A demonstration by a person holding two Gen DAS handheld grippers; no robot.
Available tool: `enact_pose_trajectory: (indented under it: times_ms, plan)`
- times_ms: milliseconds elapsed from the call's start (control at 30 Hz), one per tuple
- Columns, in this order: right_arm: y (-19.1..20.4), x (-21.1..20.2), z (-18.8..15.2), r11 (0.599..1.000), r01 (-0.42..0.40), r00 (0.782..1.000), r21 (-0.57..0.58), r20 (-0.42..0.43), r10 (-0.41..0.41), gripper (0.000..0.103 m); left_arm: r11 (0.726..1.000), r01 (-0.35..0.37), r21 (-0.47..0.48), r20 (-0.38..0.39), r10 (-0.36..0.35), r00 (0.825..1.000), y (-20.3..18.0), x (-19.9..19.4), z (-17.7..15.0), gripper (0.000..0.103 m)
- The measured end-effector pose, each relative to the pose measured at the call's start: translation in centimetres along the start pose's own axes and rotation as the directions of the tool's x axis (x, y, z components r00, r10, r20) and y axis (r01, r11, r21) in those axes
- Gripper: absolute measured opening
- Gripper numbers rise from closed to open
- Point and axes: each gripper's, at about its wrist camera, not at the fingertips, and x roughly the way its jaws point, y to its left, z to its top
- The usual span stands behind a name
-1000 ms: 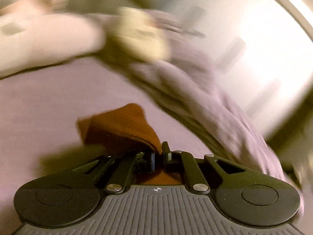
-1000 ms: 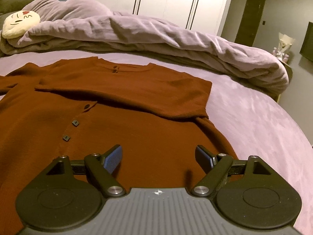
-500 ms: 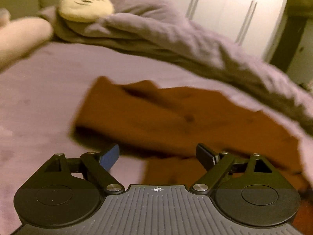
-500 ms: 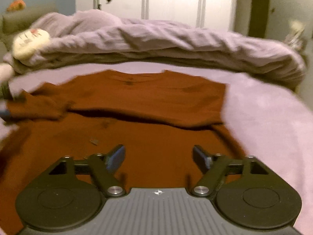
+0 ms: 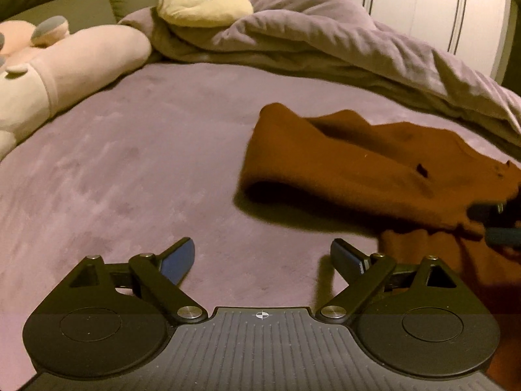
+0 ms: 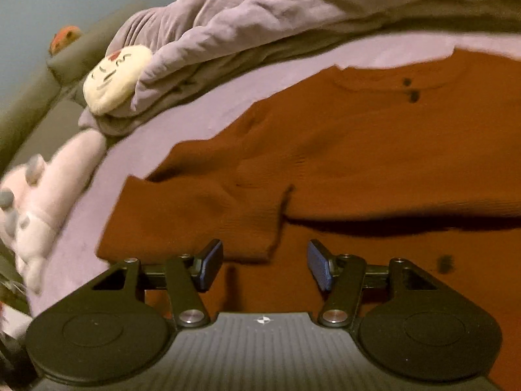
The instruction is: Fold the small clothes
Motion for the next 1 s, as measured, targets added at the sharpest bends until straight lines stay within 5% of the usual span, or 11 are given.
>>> enact_pose_trajectory:
  times_ms: [67, 200, 267, 367, 467, 700, 867, 1000]
  plan:
    - [0.2, 0.6, 0.3, 0.999, -0.024, 1.0, 0.033, 0.01, 0.024, 0.05, 0.999, -0.012, 0.03, 0.008, 0.012, 1.0, -0.5, 0.2, -0.1, 0.095]
    - [0.4, 1.9, 0.2, 0.999, -0.034, 0.999, 0.03, -0.027, 0.035, 0.007, 0.998, -0.018, 0.065, 0.02, 0.017, 1.0, -1.5, 0.4, 0.0, 0.095]
    - [0.5, 0.6, 0.5, 1.0, -0.005, 1.0, -0.024, 0.007, 0.005, 0.005, 0.997, -0.022, 0.073, 0.028, 0.02, 0.999, -1.9, 0.5, 0.2, 0.095]
    - [0.4, -3.3, 1.6, 0.99, 0.085, 0.985, -0.116, 0.156, -0.066, 0.005, 0.996, -0.029, 0.084, 0.041, 0.026, 0.999, -2.8, 0.9, 0.9, 0.095]
    - [-1.0, -6.6, 2.8, 0.957, 0.226, 0.945, -0.184, 0.278, -0.17, 0.005, 0.995, -0.016, 0.1, 0.067, 0.009, 0.998, -4.5, 1.6, 1.9, 0.094]
    - [-10.1, -9.5, 4.3, 0.901, 0.43, 0.87, -0.059, 0.294, -0.396, 0.005, 0.987, 0.039, 0.159, 0.045, -0.047, 0.998, -9.0, 2.9, 2.5, 0.091]
    - [-15.5, -9.0, 3.5, 0.939, 0.325, 0.926, 0.113, 0.165, -0.34, 0.011, 0.974, 0.039, 0.223, 0.034, -0.048, 0.998, -10.5, 3.5, 1.5, 0.091]
    - [-16.7, -9.1, 3.0, 0.957, 0.183, 0.955, 0.225, 0.19, -0.227, 0.046, 0.976, 0.024, 0.217, 0.036, -0.033, 0.999, -10.5, 3.9, 1.4, 0.094]
